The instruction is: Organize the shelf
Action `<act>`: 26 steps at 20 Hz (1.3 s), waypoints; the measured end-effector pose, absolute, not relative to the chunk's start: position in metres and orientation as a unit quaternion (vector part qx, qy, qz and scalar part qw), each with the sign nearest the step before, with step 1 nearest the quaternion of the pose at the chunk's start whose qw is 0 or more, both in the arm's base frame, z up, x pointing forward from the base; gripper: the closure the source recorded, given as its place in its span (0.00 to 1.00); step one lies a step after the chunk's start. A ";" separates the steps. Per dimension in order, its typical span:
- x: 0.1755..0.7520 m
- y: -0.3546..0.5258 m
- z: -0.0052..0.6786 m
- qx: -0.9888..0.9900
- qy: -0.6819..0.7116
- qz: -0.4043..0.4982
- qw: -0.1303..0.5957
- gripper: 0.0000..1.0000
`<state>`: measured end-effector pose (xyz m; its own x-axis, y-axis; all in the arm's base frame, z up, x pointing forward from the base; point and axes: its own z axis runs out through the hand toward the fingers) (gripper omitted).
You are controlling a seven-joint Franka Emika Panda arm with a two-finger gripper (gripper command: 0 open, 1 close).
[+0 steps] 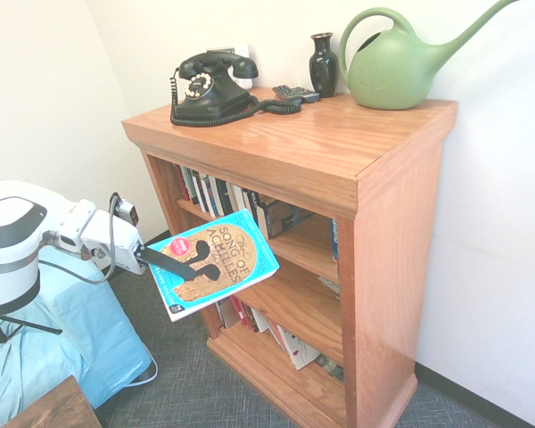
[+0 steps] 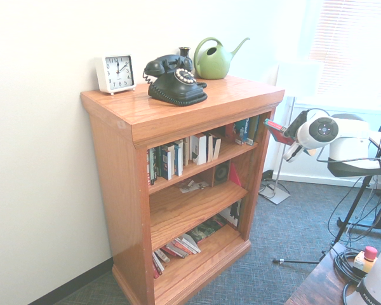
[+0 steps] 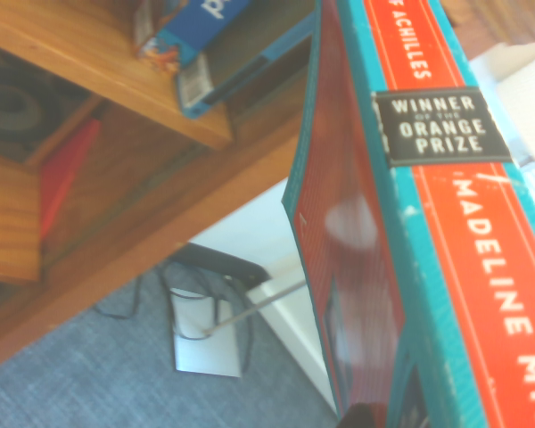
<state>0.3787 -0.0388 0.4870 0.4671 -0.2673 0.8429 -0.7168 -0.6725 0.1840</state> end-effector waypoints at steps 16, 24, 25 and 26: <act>0.486 -0.037 0.435 0.840 -0.311 0.425 0.129 1.00; 0.527 -0.037 0.421 0.840 -0.318 0.435 0.062 1.00; 0.532 -0.035 0.418 0.841 -0.317 0.434 0.054 1.00; 0.536 -0.034 0.414 0.843 -0.317 0.433 0.047 1.00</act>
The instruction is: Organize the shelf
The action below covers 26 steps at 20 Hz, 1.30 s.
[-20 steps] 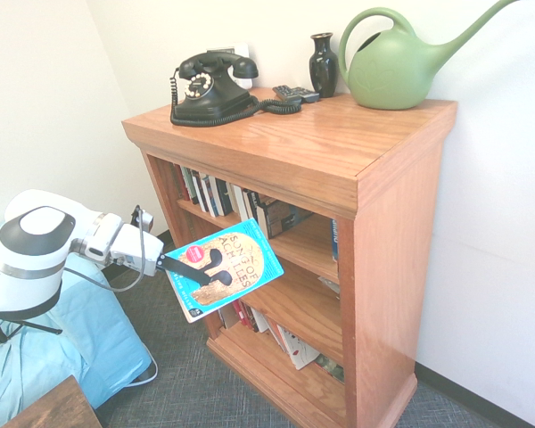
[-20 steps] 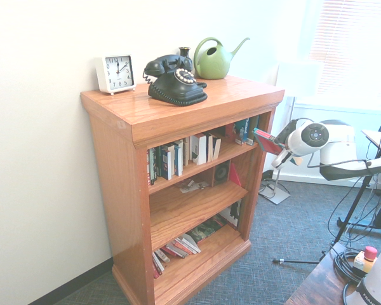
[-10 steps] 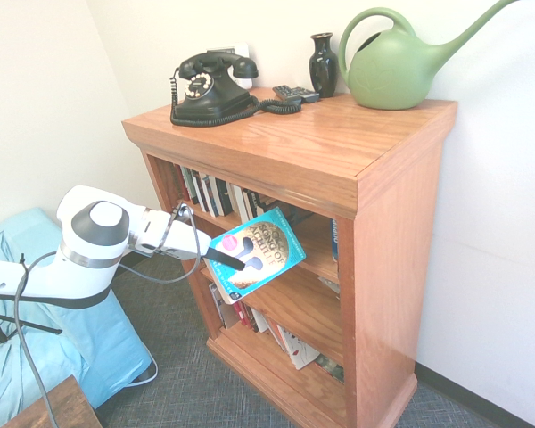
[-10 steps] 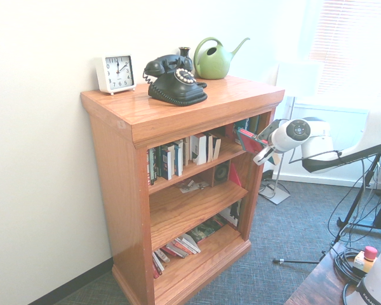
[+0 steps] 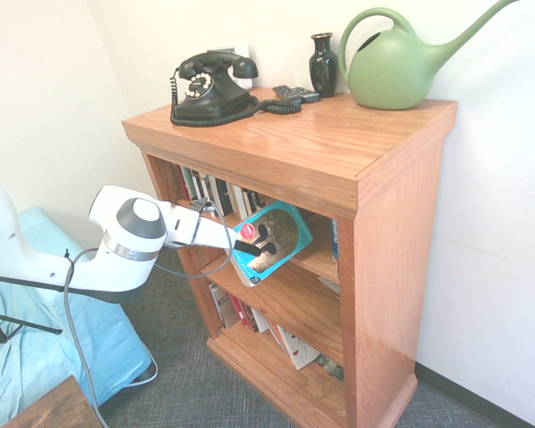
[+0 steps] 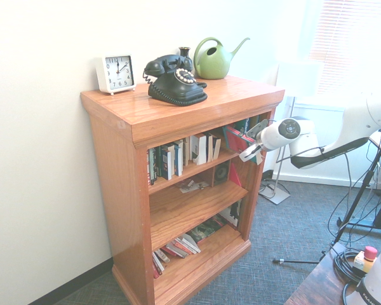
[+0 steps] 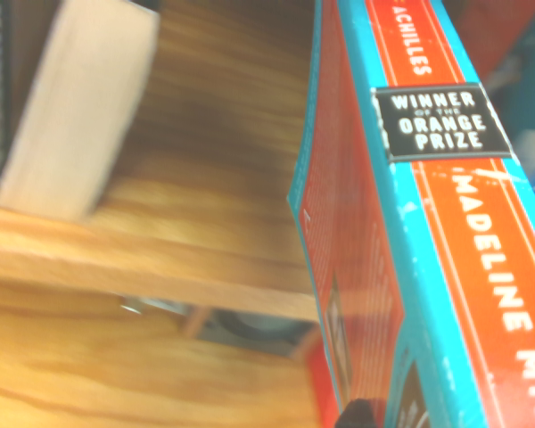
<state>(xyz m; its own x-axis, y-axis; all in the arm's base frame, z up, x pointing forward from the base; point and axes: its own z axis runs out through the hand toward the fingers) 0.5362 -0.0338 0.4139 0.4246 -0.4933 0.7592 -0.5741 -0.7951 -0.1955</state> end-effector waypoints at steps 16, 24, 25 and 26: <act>0.601 -0.016 0.404 0.834 -0.352 0.422 -0.046 1.00; 0.625 -0.024 0.410 0.831 -0.371 0.410 -0.064 1.00; 0.626 -0.024 0.410 0.831 -0.373 0.408 -0.066 1.00; 0.626 -0.024 0.410 0.831 -0.374 0.406 -0.068 1.00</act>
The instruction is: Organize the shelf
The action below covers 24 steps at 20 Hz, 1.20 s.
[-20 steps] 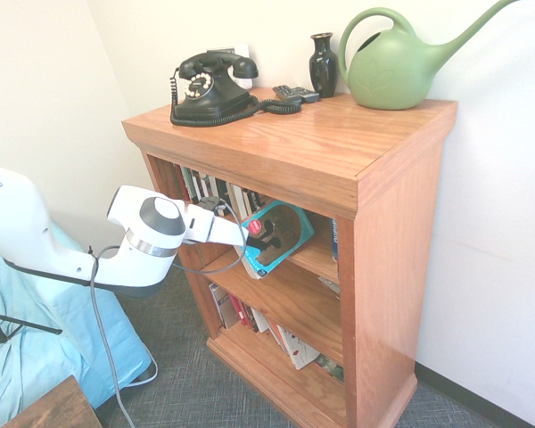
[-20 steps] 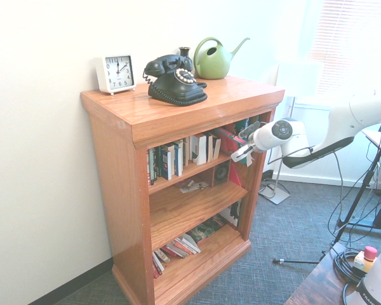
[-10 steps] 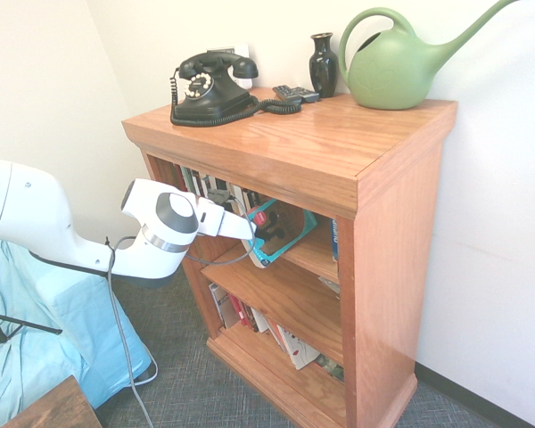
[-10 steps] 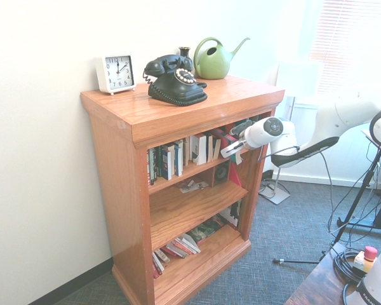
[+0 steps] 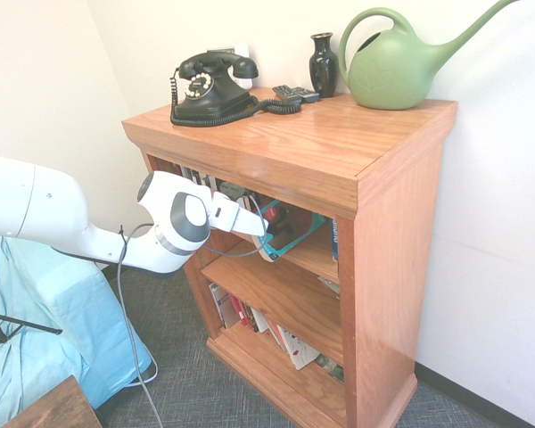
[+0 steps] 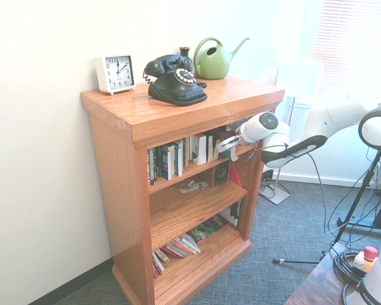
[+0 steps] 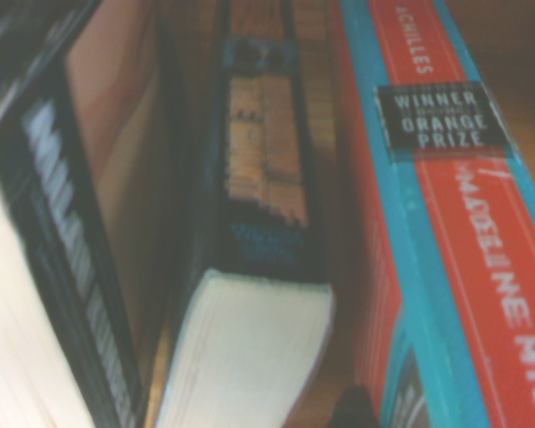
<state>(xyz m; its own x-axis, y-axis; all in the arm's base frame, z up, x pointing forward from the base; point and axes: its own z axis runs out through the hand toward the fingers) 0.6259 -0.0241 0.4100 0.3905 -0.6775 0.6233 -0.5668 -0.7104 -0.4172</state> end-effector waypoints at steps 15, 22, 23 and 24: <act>0.603 -0.053 0.452 -0.815 0.384 -0.424 0.090 1.00; 0.595 -0.039 0.435 -0.820 0.390 -0.404 0.107 1.00; 0.595 -0.038 0.435 -0.820 0.390 -0.404 0.108 1.00; 0.595 -0.038 0.435 -0.820 0.390 -0.405 0.109 1.00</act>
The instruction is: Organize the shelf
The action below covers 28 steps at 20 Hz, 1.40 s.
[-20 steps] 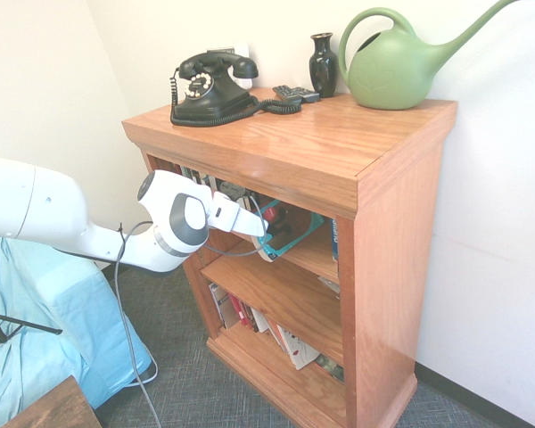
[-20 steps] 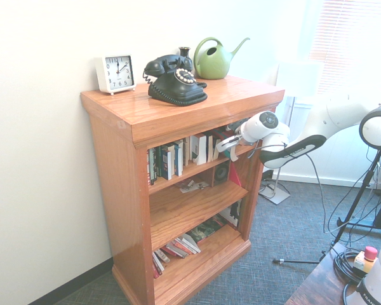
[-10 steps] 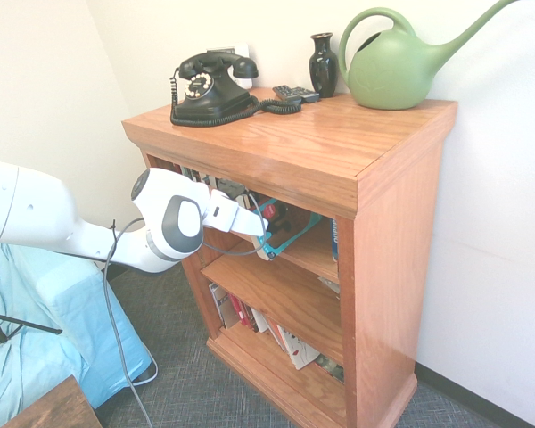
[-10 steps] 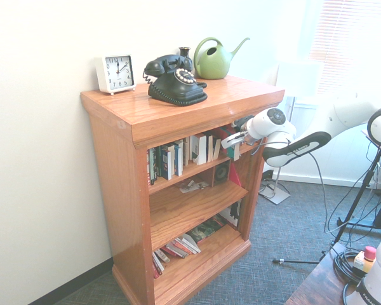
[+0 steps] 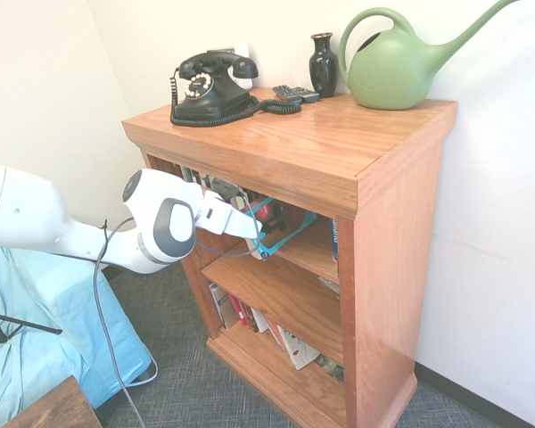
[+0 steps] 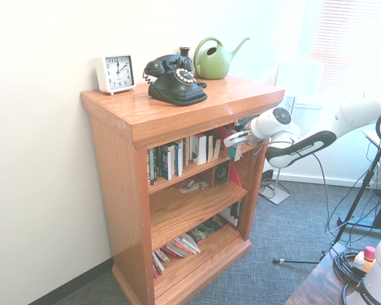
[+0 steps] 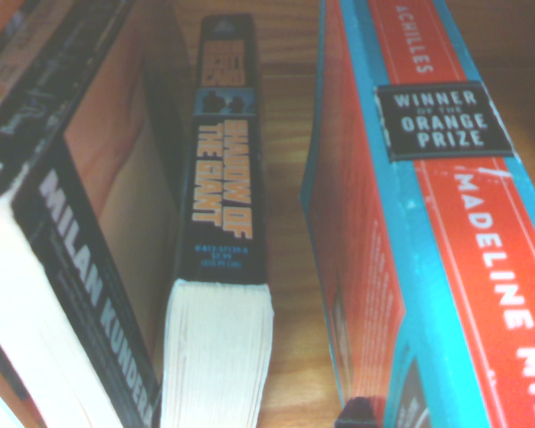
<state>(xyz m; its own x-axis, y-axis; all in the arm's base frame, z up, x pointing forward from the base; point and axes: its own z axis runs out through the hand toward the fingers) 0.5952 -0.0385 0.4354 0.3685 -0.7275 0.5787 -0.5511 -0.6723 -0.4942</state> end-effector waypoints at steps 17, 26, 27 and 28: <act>0.611 -0.037 0.430 -0.823 0.386 -0.402 0.115 0.00; 0.611 -0.038 0.431 -0.824 0.381 -0.403 0.113 0.00; 0.611 -0.038 0.431 -0.825 0.380 -0.403 0.113 0.00; 0.611 -0.038 0.431 -0.825 0.380 -0.404 0.113 0.00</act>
<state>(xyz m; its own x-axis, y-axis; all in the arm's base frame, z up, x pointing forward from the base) 0.6107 -0.0379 0.4310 0.3858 -0.7172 0.5802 -0.5352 -0.6863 -0.4925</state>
